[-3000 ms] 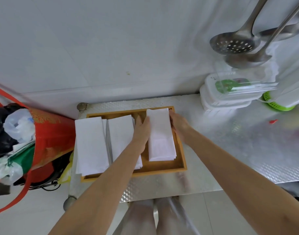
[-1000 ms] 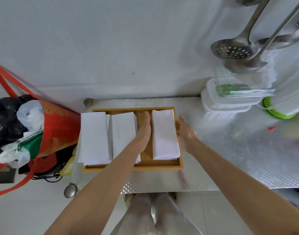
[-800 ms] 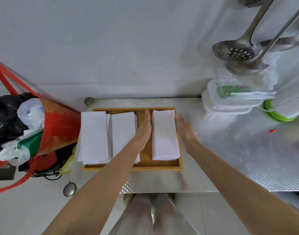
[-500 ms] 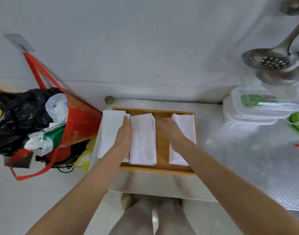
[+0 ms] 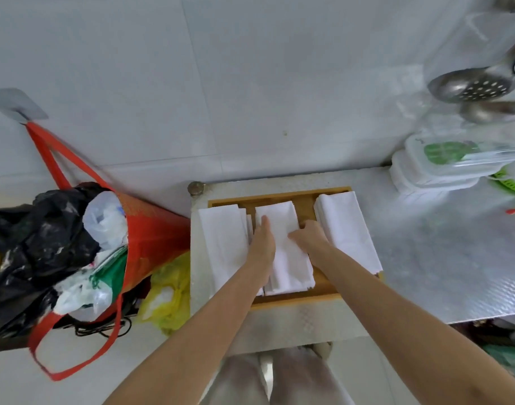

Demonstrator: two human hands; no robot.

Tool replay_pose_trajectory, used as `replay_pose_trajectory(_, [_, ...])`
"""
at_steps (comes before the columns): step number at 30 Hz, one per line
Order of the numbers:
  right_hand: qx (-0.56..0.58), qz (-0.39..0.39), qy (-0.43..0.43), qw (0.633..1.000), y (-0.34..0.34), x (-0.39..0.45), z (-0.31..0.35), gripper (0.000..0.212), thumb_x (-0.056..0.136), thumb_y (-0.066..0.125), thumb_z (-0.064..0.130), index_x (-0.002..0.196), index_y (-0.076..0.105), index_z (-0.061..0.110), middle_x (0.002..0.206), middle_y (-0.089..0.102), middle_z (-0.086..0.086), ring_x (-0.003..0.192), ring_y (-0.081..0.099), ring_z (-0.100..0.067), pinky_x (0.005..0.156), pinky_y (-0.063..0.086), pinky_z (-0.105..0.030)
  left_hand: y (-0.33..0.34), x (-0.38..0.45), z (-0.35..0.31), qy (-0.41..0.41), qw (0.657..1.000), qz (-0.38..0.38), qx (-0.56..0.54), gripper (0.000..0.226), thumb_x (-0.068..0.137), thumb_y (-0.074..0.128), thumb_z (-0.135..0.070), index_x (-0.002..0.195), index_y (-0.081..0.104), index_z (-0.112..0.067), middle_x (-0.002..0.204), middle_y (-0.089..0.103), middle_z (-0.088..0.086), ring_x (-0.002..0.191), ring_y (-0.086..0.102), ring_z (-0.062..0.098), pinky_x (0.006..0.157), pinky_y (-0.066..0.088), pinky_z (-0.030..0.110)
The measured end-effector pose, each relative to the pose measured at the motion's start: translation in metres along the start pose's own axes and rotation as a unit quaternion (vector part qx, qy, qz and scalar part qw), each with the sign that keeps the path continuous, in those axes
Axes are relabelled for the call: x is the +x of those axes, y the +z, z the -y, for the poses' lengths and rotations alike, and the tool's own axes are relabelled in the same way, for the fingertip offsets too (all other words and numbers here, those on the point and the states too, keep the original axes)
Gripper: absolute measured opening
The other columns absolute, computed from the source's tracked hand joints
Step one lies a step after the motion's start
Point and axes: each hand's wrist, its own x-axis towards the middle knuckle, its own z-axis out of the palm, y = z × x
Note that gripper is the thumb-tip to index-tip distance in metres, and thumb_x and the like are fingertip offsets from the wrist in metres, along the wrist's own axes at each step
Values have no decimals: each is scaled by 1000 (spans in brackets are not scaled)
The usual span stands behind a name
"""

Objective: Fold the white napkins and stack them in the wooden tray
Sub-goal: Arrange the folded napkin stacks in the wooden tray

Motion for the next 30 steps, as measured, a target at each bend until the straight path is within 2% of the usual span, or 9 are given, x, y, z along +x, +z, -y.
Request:
replay_pose_trajectory(7, [4, -26, -25, 999, -6, 7, 10, 29, 95, 46, 13, 123, 49, 12, 110, 56, -6, 96, 55, -22, 77, 46, -34, 10, 15, -13, 31, 998, 32, 42, 60, 96, 21, -62, 142, 35, -26, 131, 52, 4, 116, 52, 24, 107, 40, 46])
replay_pose_trajectory(10, [24, -14, -53, 998, -9, 11, 19, 34, 97, 45, 22, 130, 44, 14, 105, 55, -1, 87, 53, -15, 74, 43, -32, 6, 24, -21, 40, 999, 6, 28, 64, 96, 18, -63, 144, 34, -24, 139, 47, 3, 124, 47, 24, 111, 34, 46])
replay_pose_trajectory(12, [68, -3, -44, 997, -11, 12, 22, 46, 99, 42, 33, 141, 34, 16, 118, 53, 0, 102, 53, -19, 84, 43, -36, 5, 29, -26, 34, 999, -4, 8, 65, 96, 17, -63, 146, 33, -25, 143, 44, 3, 128, 44, 24, 113, 30, 46])
replay_pose_trajectory(16, [97, 73, -30, 992, -12, 14, 21, 47, 101, 36, 41, 143, 33, 20, 135, 49, -5, 119, 49, -25, 99, 41, -39, 10, 31, -31, 30, 999, 20, 8, 62, 96, 18, -64, 142, 36, -26, 127, 54, 1, 104, 56, 19, 101, 42, 38])
replay_pose_trajectory(19, [117, 50, -14, 992, -18, 19, 21, 51, 100, 33, 47, 142, 35, 19, 137, 48, -7, 122, 48, -27, 106, 38, -48, 11, 33, -33, 37, 999, -4, 11, 59, 97, 20, -62, 143, 30, -28, 113, 52, -3, 82, 50, 9, 87, 39, 33])
replay_pose_trajectory(22, [102, 88, -20, 991, -18, 18, 19, 55, 100, 31, 49, 148, 27, 23, 145, 41, -6, 131, 42, -28, 110, 34, -50, 12, 33, -35, 46, 999, 4, 16, 57, 98, 20, -61, 146, 22, -30, 112, 53, -2, 94, 54, 14, 87, 40, 32])
replay_pose_trajectory(25, [100, 50, -12, 994, -20, 15, 15, 49, 101, 31, 45, 143, 35, 19, 136, 49, -7, 121, 49, -26, 105, 40, -45, 12, 27, -33, 44, 999, -11, 1, 39, 98, 22, -59, 121, 36, -31, 101, 58, -3, 90, 57, 15, 83, 45, 32])
replay_pose_trajectory(27, [111, 22, 11, 994, -23, 14, 11, 50, 100, 38, 39, 144, 34, 15, 133, 52, -8, 119, 51, -27, 100, 43, -42, 11, 27, -29, 39, 999, -16, 30, 51, 99, 27, -56, 133, 43, -21, 123, 56, 3, 109, 56, 22, 98, 45, 40])
replay_pose_trajectory(30, [95, 37, 40, 994, -21, 7, 8, 49, 95, 52, 33, 136, 40, 9, 123, 55, -10, 112, 54, -28, 94, 47, -40, 9, 27, -25, 35, 996, -21, 74, 62, 97, 44, -47, 148, 29, -15, 142, 45, 6, 126, 47, 28, 108, 38, 45])
